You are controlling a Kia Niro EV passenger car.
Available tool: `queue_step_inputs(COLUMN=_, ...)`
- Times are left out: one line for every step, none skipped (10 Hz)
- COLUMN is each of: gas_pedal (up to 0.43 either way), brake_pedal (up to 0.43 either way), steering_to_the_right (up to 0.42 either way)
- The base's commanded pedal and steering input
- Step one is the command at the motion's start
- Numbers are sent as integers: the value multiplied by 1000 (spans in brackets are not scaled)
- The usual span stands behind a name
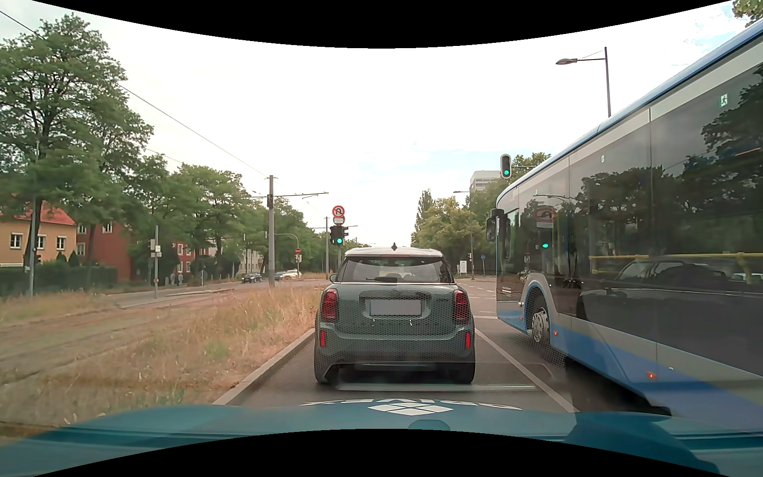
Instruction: Follow the waypoints while adhering to traffic rules and regulations
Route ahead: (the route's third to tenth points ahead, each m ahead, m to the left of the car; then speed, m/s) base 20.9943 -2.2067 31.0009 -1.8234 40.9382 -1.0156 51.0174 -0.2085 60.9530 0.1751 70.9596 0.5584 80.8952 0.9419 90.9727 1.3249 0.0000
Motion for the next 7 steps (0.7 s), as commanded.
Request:
queue_step_inputs(gas_pedal=0, brake_pedal=0, steering_to_the_right=-10)
queue_step_inputs(gas_pedal=0, brake_pedal=0, steering_to_the_right=-10)
queue_step_inputs(gas_pedal=0, brake_pedal=0, steering_to_the_right=-10)
queue_step_inputs(gas_pedal=39, brake_pedal=0, steering_to_the_right=-9)
queue_step_inputs(gas_pedal=169, brake_pedal=0, steering_to_the_right=-10)
queue_step_inputs(gas_pedal=209, brake_pedal=0, steering_to_the_right=-10)
queue_step_inputs(gas_pedal=268, brake_pedal=0, steering_to_the_right=-11)
